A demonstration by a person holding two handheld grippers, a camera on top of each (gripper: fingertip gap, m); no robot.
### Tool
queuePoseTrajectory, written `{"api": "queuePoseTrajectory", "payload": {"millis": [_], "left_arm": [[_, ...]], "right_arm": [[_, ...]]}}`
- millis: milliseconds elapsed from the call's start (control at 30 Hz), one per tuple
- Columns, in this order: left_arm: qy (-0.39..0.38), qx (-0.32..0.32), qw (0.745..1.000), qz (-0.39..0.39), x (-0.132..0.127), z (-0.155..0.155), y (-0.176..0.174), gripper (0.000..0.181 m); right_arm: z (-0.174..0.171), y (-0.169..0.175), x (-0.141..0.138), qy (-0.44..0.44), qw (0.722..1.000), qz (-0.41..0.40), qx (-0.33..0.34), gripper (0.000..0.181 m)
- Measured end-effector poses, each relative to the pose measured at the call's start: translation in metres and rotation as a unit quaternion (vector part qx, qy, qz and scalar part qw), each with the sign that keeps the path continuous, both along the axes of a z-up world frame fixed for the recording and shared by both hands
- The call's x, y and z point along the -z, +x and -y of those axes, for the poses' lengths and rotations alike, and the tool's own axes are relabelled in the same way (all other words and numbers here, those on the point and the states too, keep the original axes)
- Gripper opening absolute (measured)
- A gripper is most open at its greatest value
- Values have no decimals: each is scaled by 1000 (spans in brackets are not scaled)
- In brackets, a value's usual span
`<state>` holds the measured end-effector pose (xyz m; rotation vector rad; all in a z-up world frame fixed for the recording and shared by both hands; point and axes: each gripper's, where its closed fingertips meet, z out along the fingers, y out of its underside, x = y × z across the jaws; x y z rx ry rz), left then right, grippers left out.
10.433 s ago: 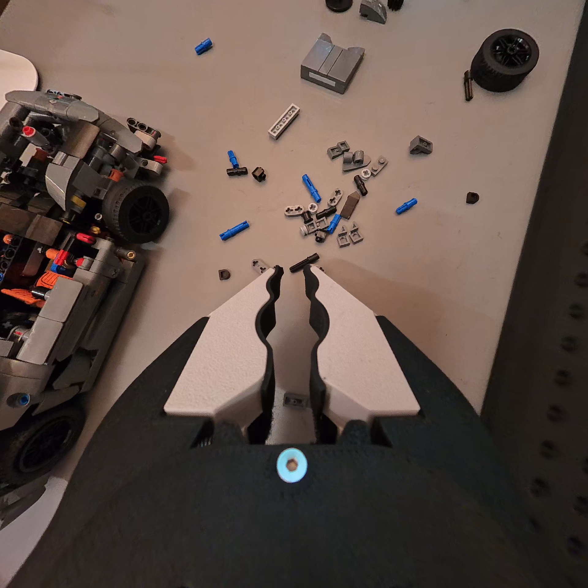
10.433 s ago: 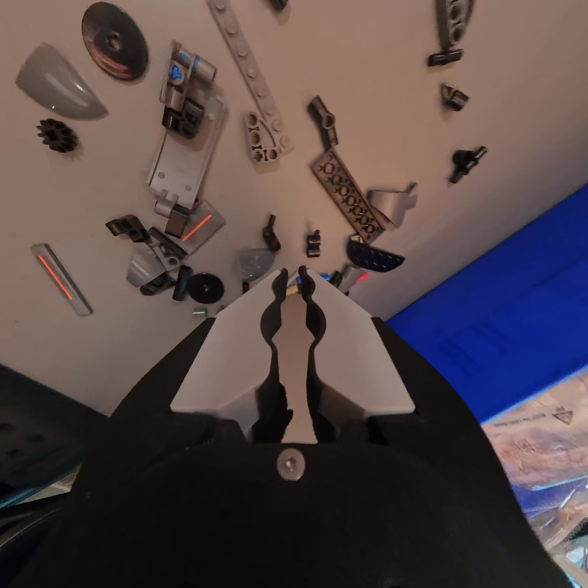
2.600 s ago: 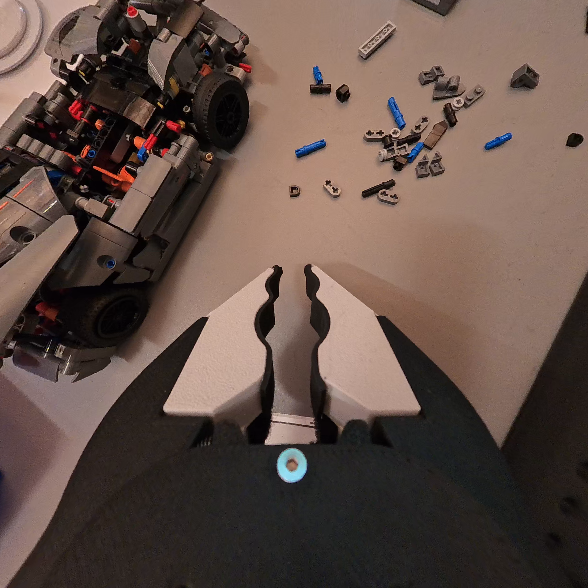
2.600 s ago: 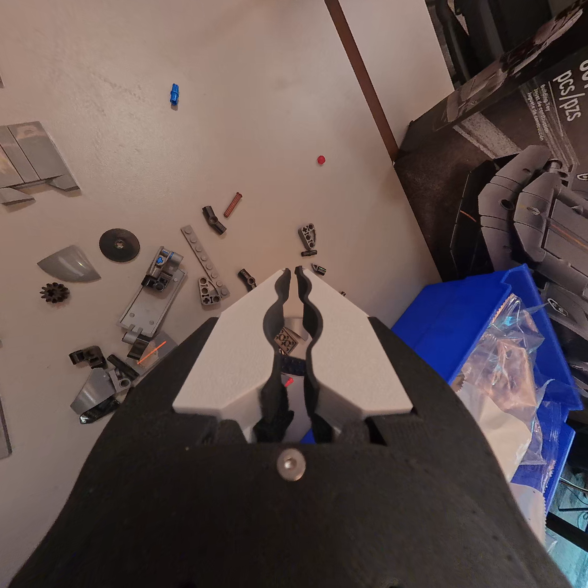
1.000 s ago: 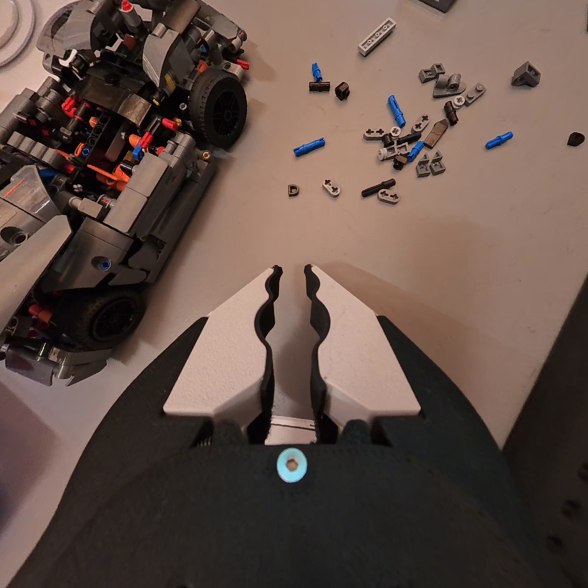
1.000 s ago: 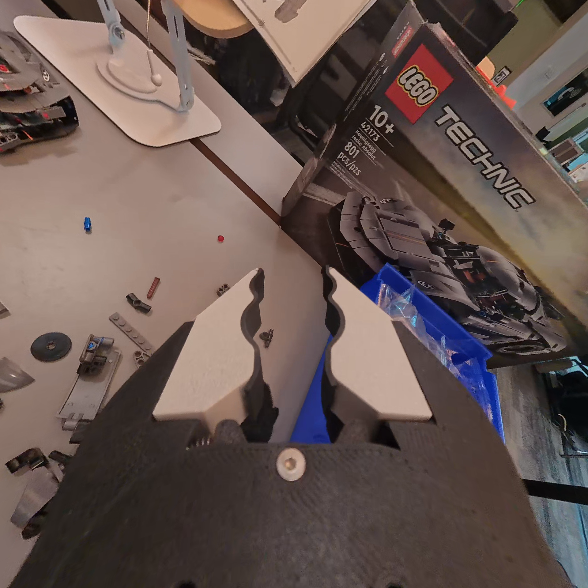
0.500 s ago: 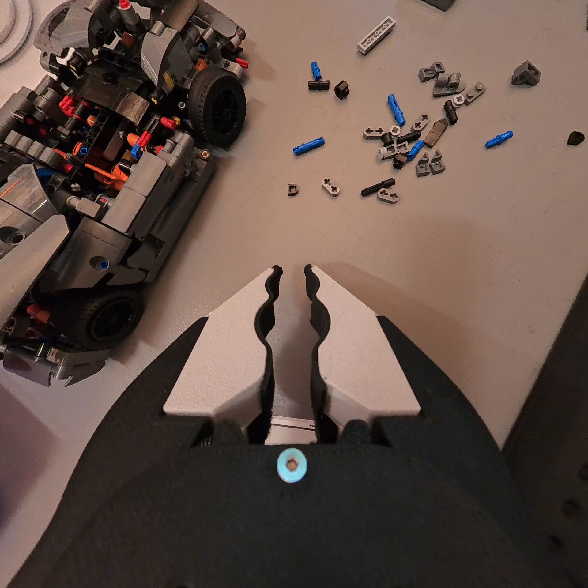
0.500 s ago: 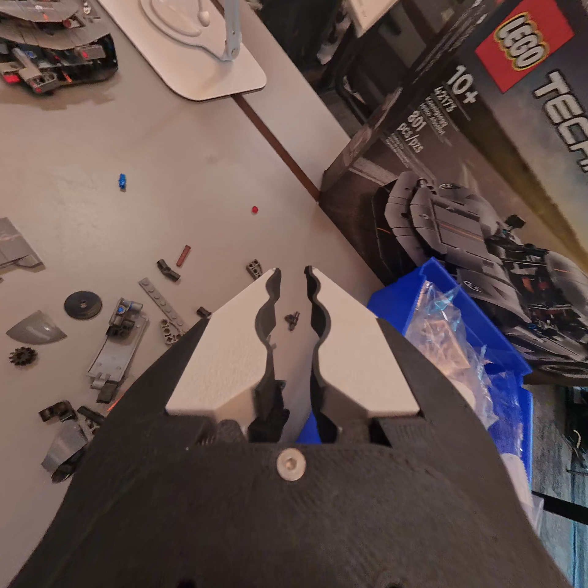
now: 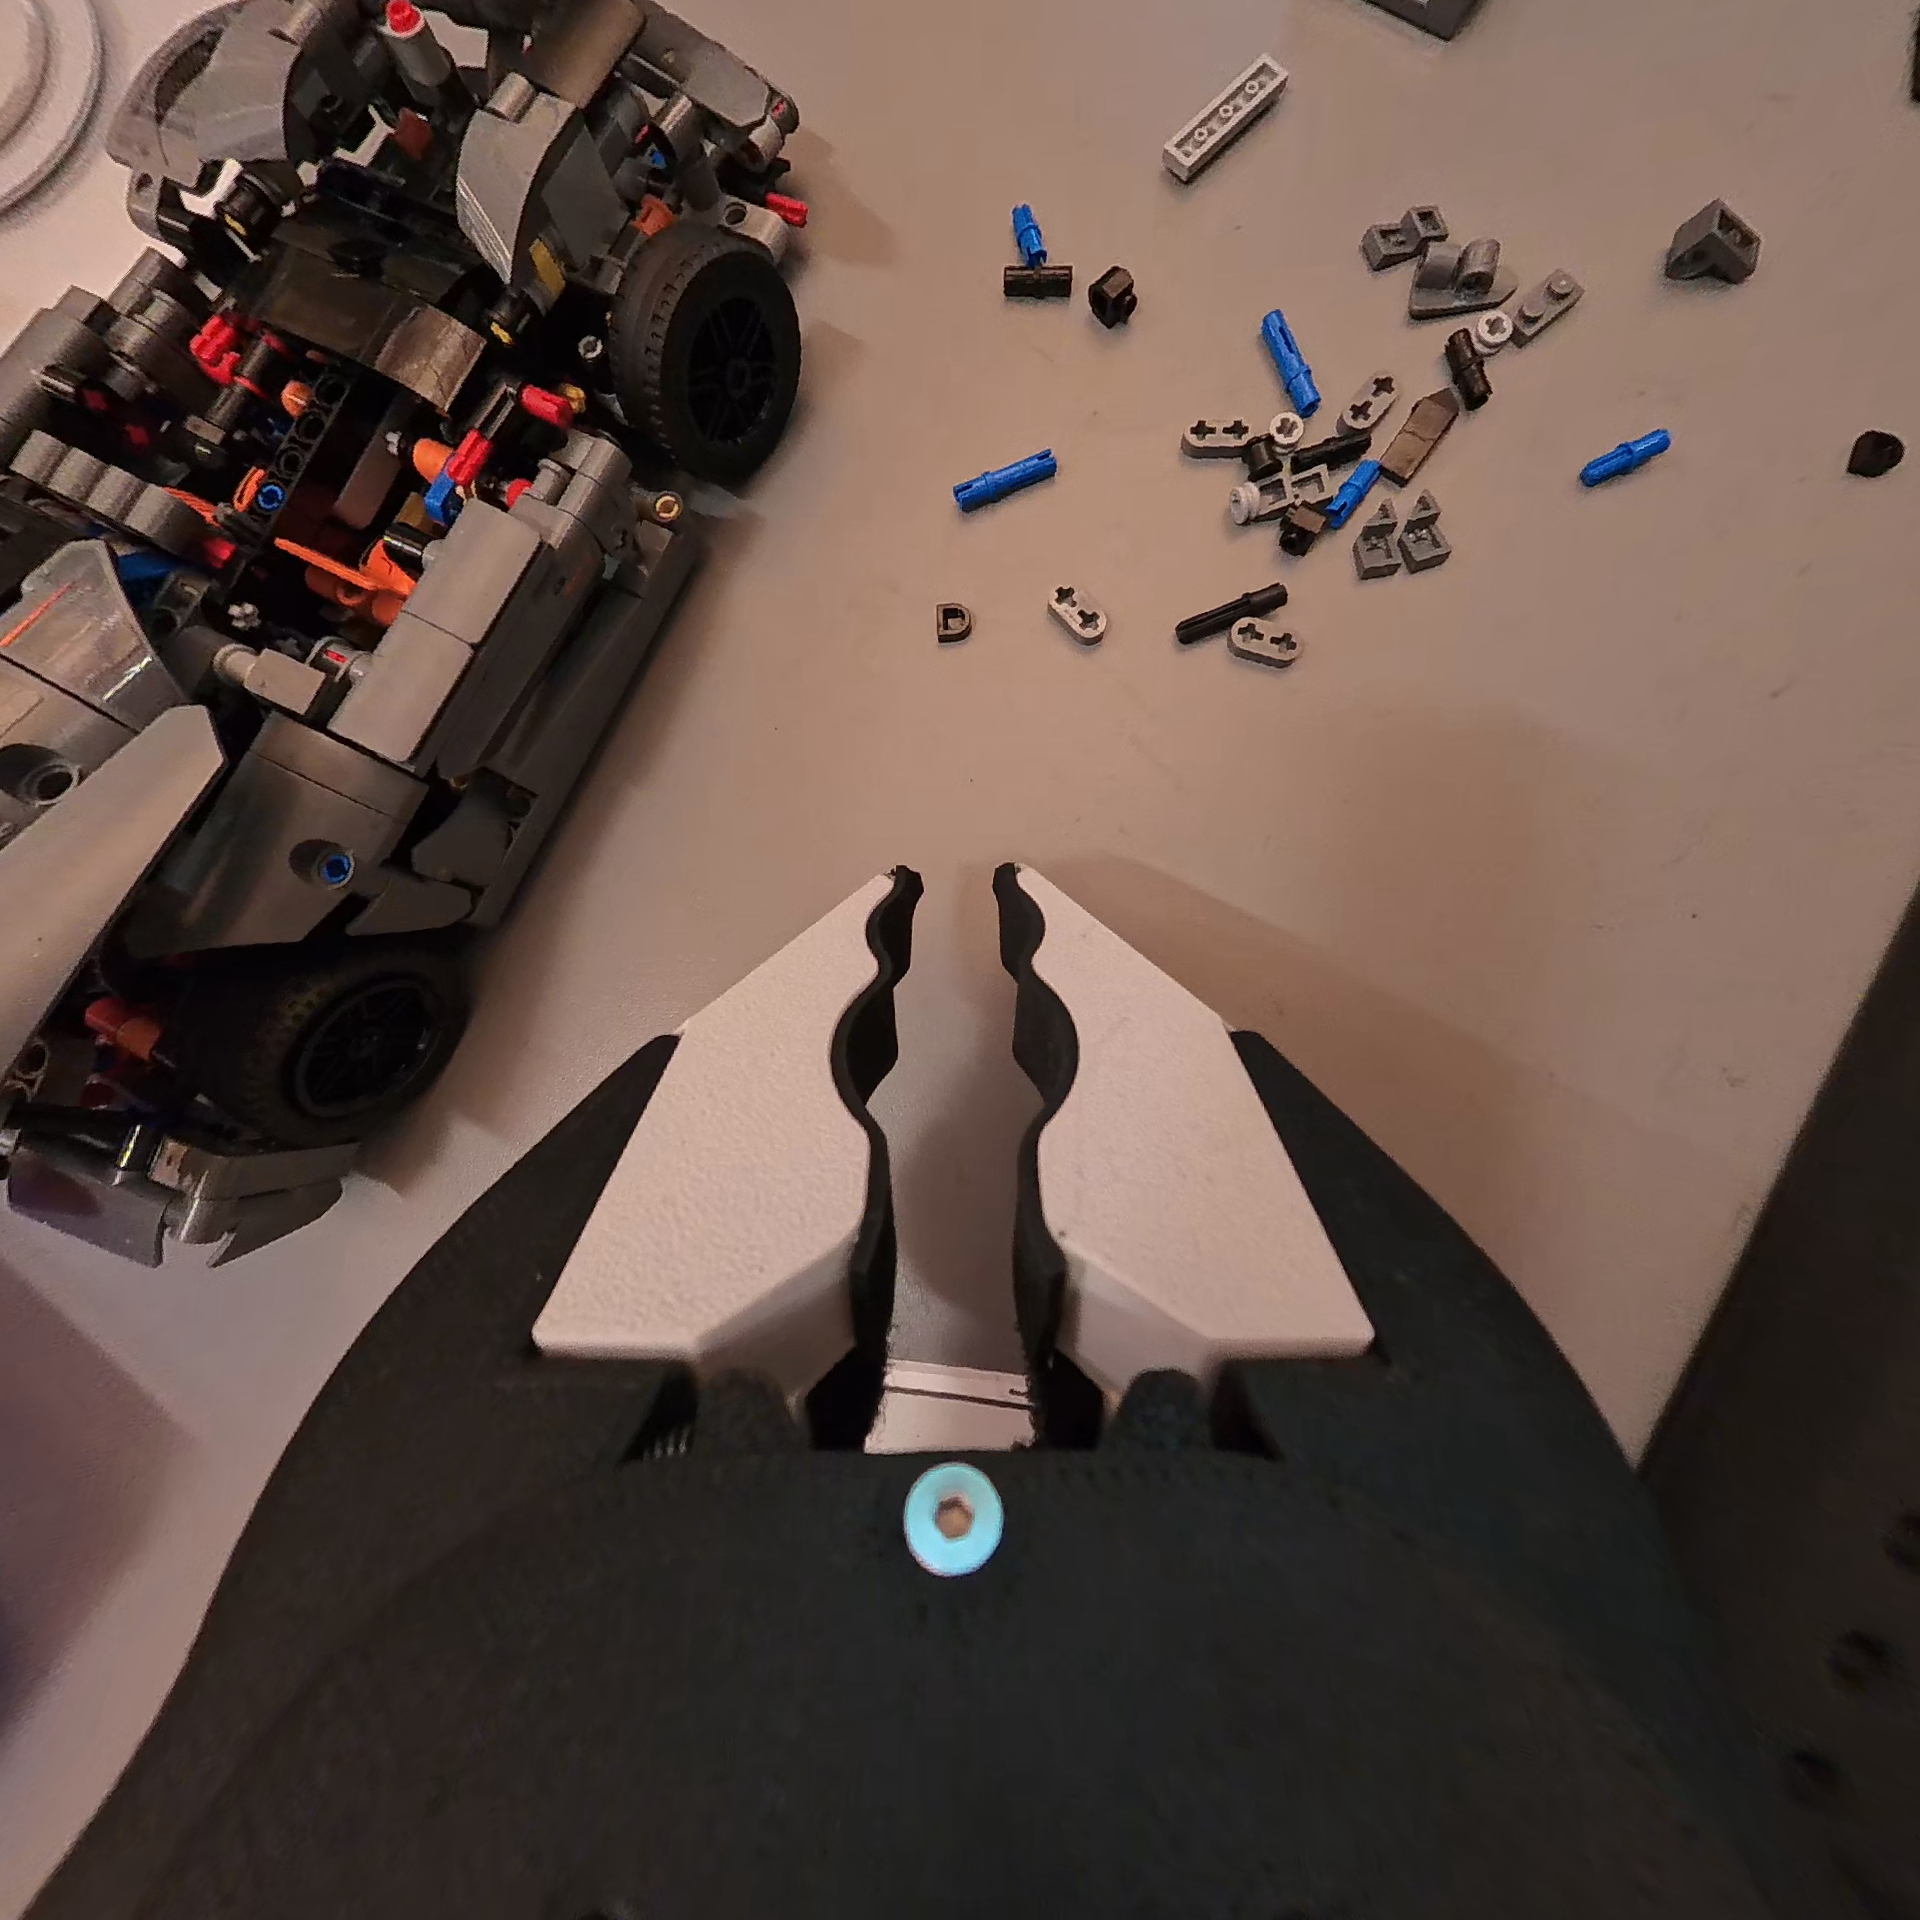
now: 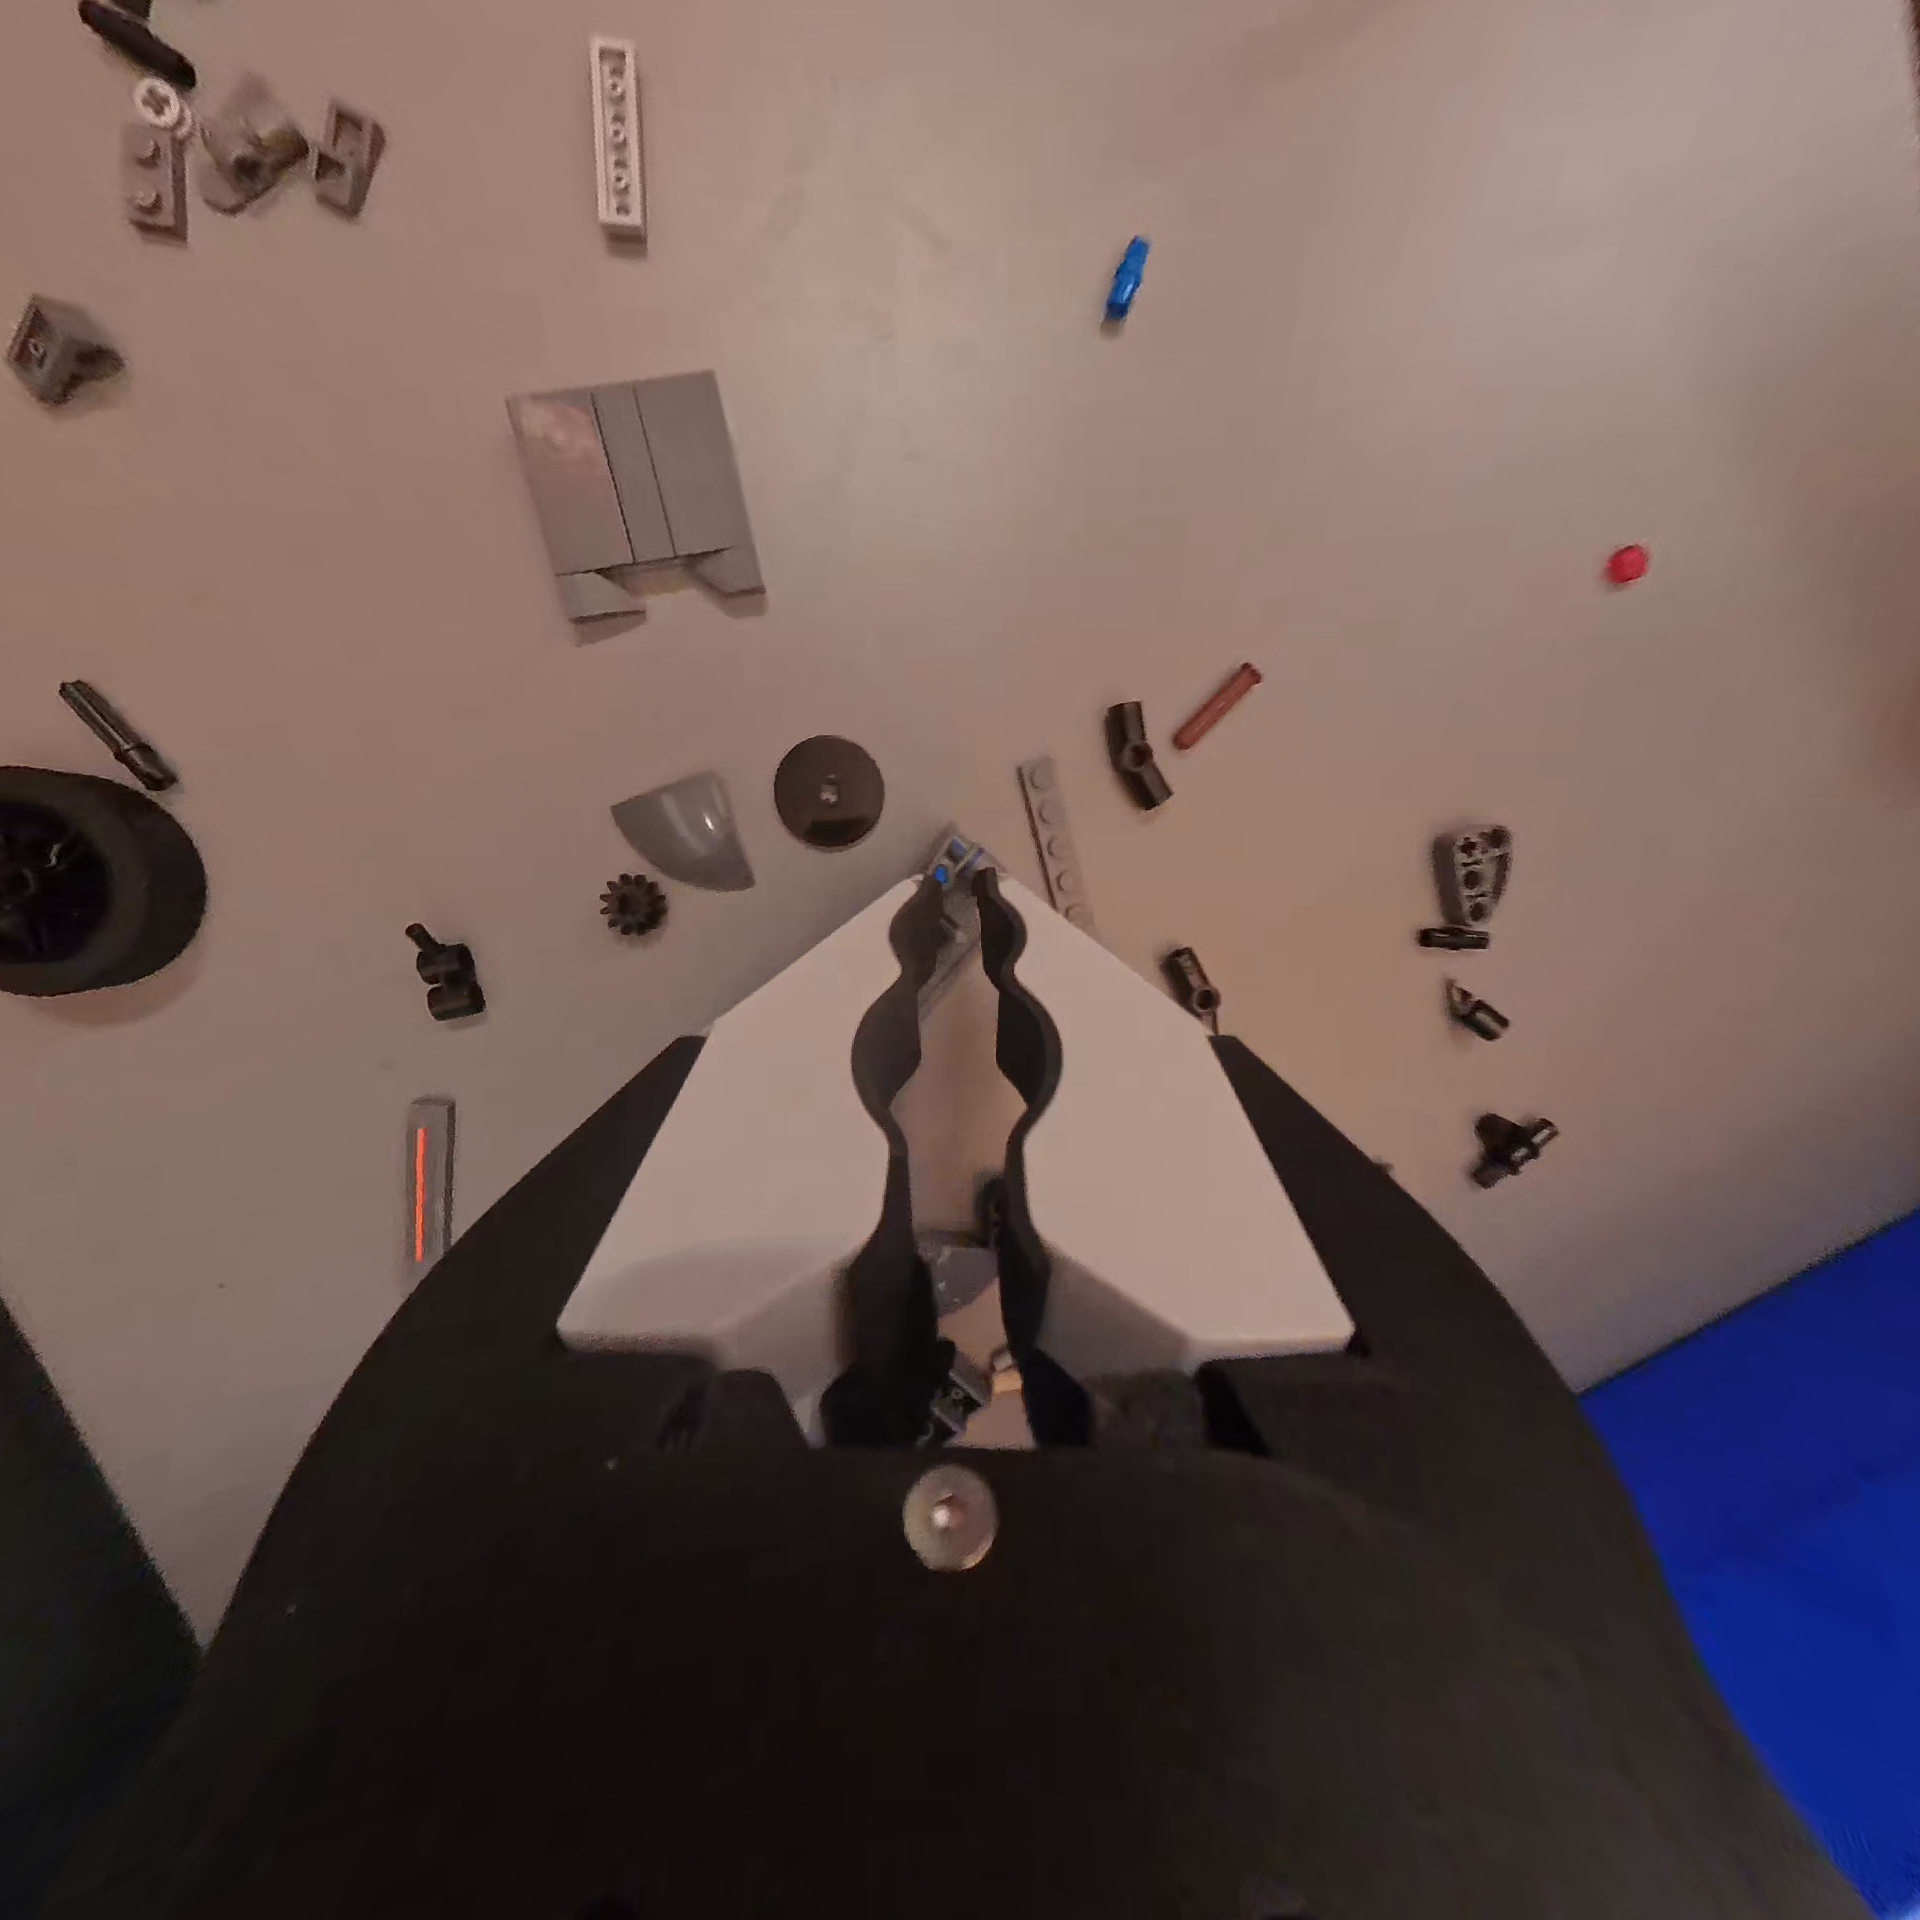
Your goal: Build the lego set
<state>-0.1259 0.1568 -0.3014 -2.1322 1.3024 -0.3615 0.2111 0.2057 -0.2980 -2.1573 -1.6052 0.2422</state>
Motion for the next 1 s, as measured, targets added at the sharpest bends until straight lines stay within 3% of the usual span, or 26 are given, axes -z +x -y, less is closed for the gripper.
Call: {"api": "queuePoseTrajectory", "payload": {"millis": [200, 467, 600, 800, 1000], "left_arm": [[0, 0, 1000, -1, 0, 0, 0, 14], [1, -1, 1000, -2, 0, 0, 0, 14], [1, -1, 1000, -2, 0, 0, 0, 13], [3, 0, 1000, -1, -1, 0, 0, 13], [3, 0, 1000, -2, -1, 0, 0, 13]], "right_arm": [[6, -4, 13, -25, 1000, 12, -5, 4], [19, -10, 2, -48, 998, -20, -35, 9], [28, -10, 14, -61, 997, 8, -57, 12], [30, -9, 23, -62, 995, 29, -66, 0], [27, -9, 16, -55, 997, 16, -59, 0]]}}
